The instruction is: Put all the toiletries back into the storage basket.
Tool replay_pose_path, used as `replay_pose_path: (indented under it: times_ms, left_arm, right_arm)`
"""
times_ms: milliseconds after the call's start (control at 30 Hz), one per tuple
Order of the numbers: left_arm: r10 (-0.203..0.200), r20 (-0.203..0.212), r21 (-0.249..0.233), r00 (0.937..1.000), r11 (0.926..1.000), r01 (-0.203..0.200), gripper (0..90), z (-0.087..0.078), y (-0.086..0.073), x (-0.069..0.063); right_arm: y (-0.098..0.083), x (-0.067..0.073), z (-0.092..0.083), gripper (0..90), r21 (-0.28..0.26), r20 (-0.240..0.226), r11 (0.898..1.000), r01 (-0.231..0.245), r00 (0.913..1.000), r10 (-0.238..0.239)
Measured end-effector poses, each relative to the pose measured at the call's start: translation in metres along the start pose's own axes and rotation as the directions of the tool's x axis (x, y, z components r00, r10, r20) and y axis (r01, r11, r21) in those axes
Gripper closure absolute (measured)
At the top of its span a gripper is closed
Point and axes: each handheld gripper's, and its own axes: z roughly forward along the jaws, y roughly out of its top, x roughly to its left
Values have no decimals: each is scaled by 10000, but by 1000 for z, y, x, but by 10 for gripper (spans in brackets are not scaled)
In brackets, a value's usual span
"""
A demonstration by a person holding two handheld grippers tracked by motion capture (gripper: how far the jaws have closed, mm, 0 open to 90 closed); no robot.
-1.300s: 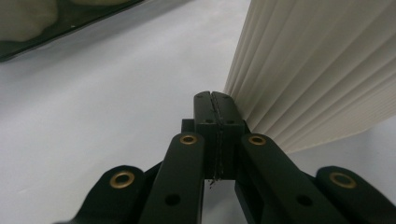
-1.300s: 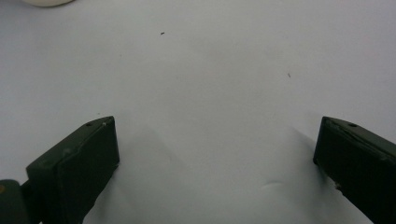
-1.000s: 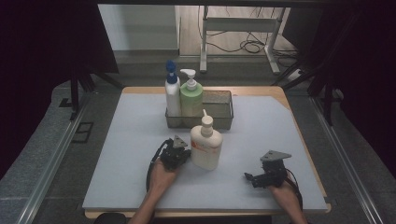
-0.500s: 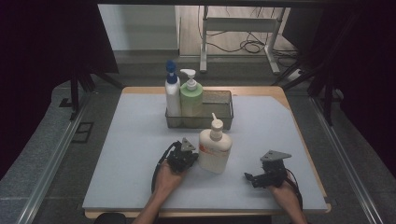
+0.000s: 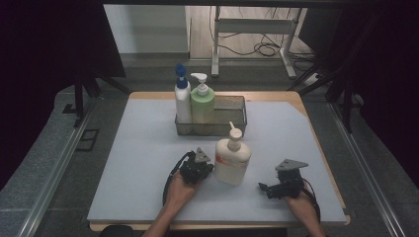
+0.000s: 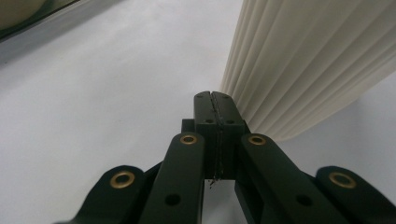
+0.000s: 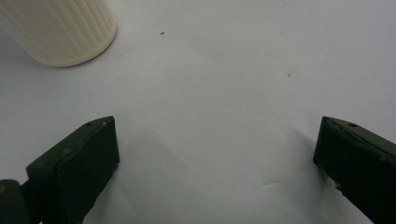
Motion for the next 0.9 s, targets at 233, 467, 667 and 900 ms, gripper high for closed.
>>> replay_pose_path:
  times_ms: [233, 467, 667, 900]
  left_arm:
    - [-177, -138, 15, 9997, 9998, 177, 787, -11, -6, 5]
    - [14, -669, 211, 9978, 9998, 0, 630, -22, -17, 3]
    - [-56, -930, 335, 9957, 9994, 88, 496, -35, -28, 3]
    - [-344, -1040, 553, 9940, 9977, 403, 347, -47, -46, 4]
  right_arm:
    - [0, 0, 0, 0, 40, -7, 10000, 10, 10000, -10]
    - [1, 0, 0, 1, 65, -29, 10000, 4, 10000, -4]
    - [1, -2, -3, 30, 82, -143, 9999, 96, 9999, -95]
    - [5, 1, -9, 67, -212, -596, 9996, 176, 9980, -188]
